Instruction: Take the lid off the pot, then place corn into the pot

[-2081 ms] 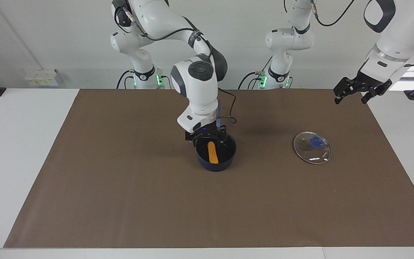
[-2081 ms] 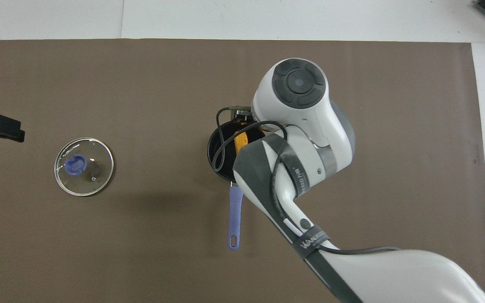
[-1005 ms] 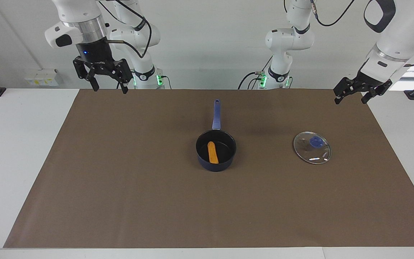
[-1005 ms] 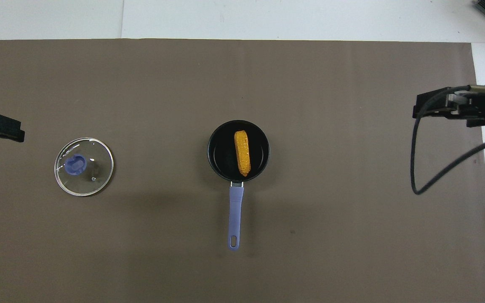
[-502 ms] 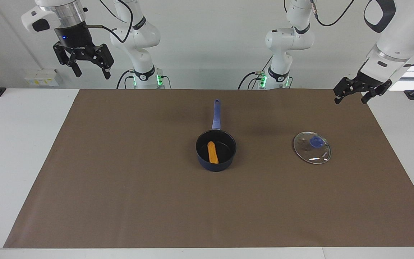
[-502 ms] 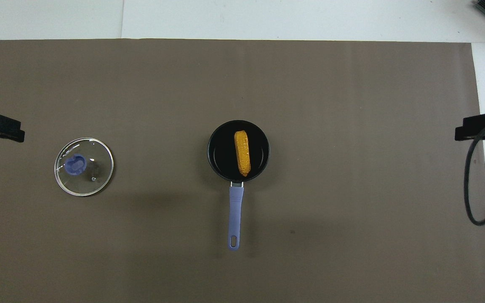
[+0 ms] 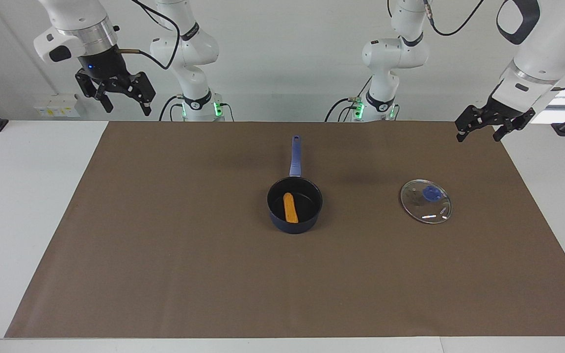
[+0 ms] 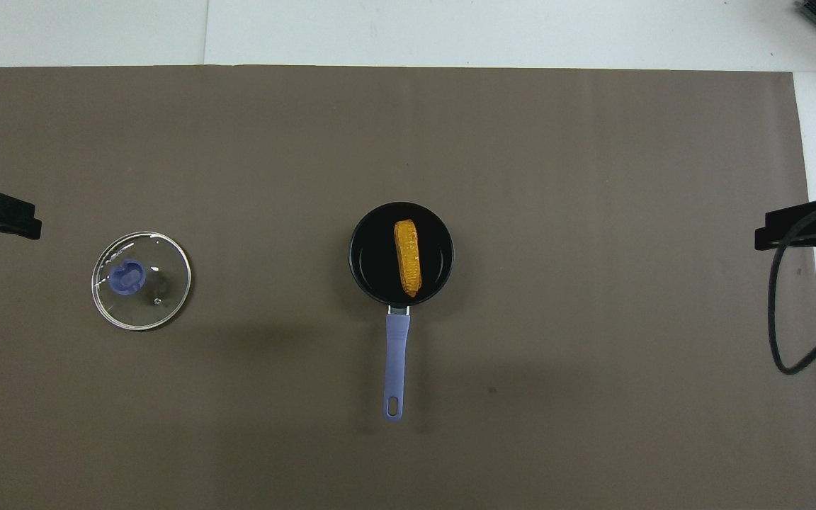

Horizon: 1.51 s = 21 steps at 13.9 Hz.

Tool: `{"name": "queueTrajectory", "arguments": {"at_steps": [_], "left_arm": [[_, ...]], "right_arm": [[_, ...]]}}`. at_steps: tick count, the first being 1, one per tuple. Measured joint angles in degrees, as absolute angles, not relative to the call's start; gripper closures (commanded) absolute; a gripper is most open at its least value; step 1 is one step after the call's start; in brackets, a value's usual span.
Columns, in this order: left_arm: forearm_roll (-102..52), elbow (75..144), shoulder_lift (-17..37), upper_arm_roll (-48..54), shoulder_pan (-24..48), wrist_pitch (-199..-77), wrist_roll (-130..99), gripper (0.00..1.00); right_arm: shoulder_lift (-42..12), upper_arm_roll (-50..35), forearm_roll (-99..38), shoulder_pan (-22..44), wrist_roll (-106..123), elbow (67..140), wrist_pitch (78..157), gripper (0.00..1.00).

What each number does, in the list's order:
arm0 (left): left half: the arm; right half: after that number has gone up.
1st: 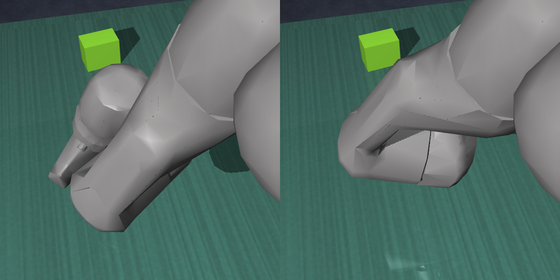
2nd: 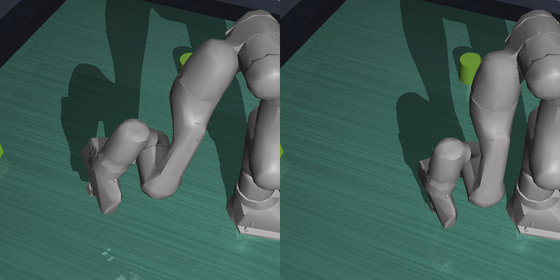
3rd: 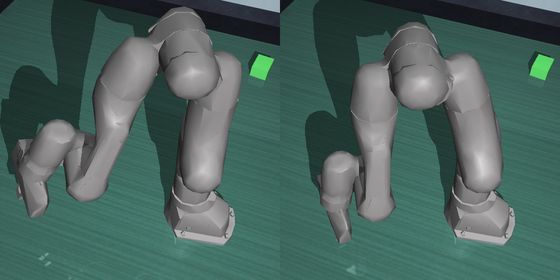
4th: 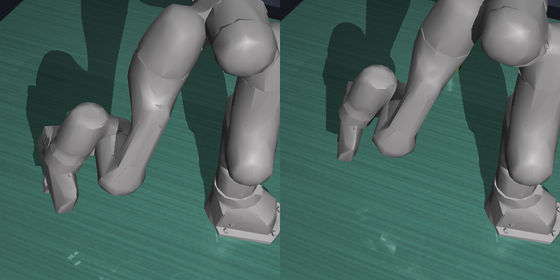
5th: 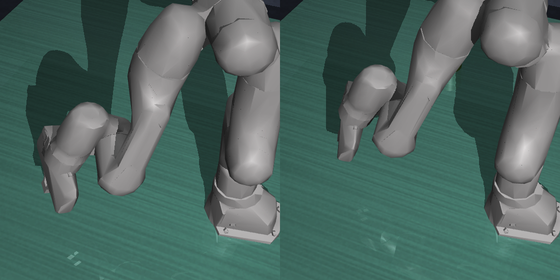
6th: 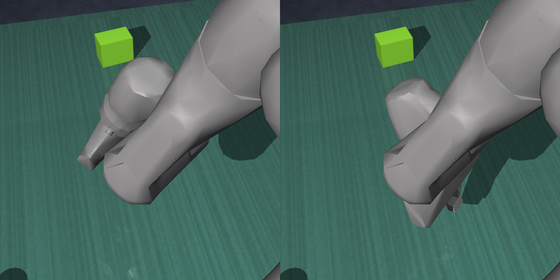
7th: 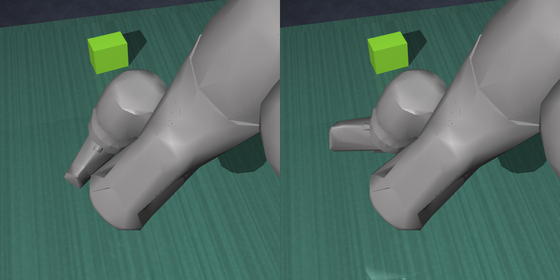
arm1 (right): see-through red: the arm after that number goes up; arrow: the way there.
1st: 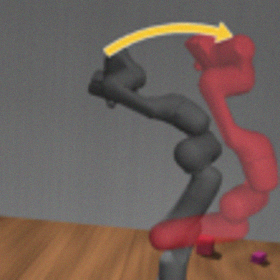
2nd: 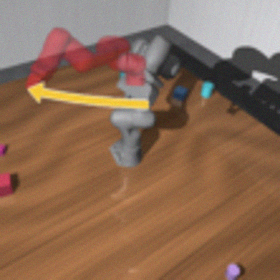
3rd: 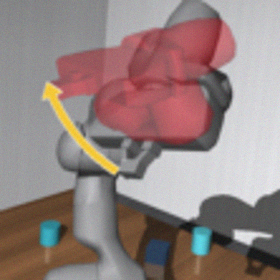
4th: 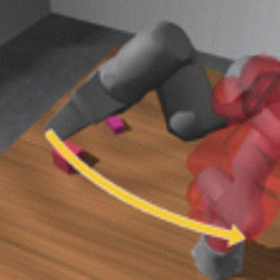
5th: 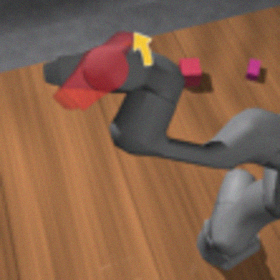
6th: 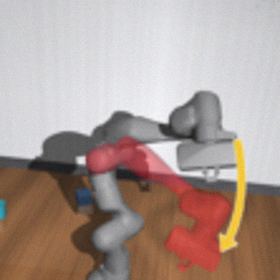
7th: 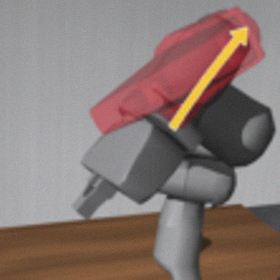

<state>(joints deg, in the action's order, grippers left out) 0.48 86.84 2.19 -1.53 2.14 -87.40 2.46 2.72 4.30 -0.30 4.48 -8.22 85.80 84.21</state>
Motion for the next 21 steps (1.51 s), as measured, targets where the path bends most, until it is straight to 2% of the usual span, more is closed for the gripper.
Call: {"name": "queueTrajectory", "arguments": {"at_steps": [6,21], "left_arm": [[0.5,86.8,2.2,-1.5,2.1,-87.4,2.5,0.00],[0.5,86.8,2.2,-1.5,2.1,-87.4,2.5,0.00]], "right_arm": [[2.7,4.3,-0.3,4.0,-7.0,87.4,86.9,0.00],[2.7,4.3,-0.3,4.0,-7.0,87.5,86.9,0.00]]}}
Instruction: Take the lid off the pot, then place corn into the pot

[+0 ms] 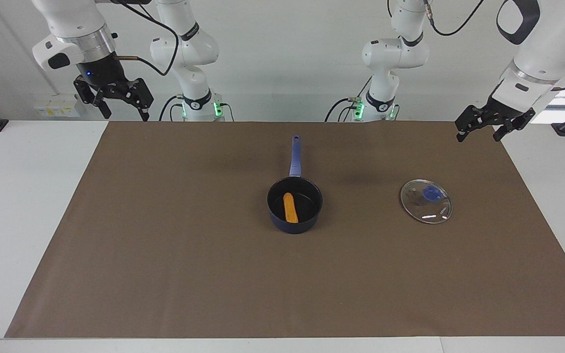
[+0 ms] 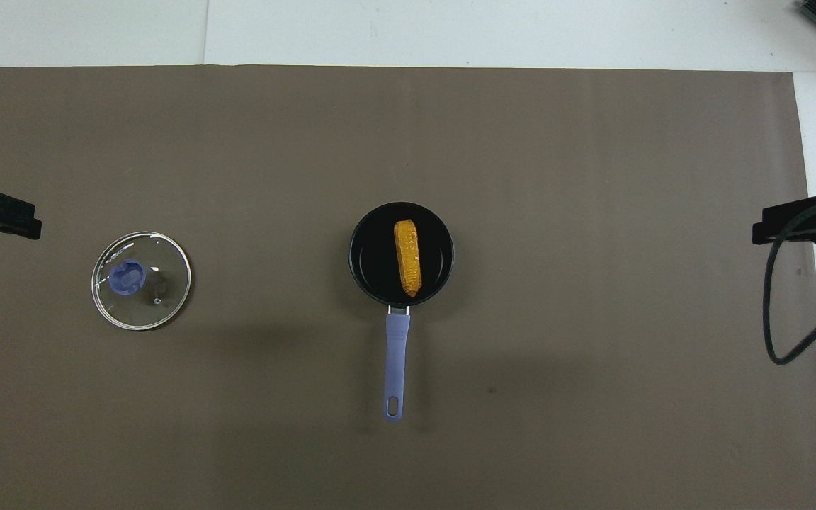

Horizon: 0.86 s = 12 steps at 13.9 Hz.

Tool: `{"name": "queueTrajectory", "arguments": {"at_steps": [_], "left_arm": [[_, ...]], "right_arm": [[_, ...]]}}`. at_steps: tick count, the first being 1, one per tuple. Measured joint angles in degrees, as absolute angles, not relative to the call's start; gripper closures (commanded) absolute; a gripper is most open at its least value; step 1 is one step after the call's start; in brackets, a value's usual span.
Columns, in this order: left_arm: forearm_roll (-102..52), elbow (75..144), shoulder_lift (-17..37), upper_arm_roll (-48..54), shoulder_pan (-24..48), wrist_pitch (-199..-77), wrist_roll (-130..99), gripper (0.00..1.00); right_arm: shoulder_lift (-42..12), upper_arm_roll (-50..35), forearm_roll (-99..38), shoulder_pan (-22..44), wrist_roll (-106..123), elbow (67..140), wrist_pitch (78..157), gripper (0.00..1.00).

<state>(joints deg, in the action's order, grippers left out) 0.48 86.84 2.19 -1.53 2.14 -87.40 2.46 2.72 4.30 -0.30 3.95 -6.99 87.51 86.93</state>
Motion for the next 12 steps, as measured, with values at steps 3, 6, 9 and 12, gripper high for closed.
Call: {"name": "queueTrajectory", "arguments": {"at_steps": [3,6,9,12], "left_arm": [[0.5,86.8,2.2,-1.5,2.1,-87.4,2.5,0.00],[0.5,86.8,2.2,-1.5,2.1,-87.4,2.5,0.00],[0.5,86.8,2.2,-1.5,2.1,-87.4,2.5,0.00],[0.5,86.8,2.2,-1.5,2.1,-87.4,2.5,0.00]], "right_arm": [[2.7,4.3,-0.3,4.0,-7.0,87.5,86.9,0.00],[2.7,4.3,-0.3,3.9,-7.0,87.5,86.9,0.00],[2.8,4.3,-0.3,3.7,-7.0,87.4,86.9,0.00],[3.1,4.5,-0.3,3.4,-7.0,87.1,86.9,0.00]]}}
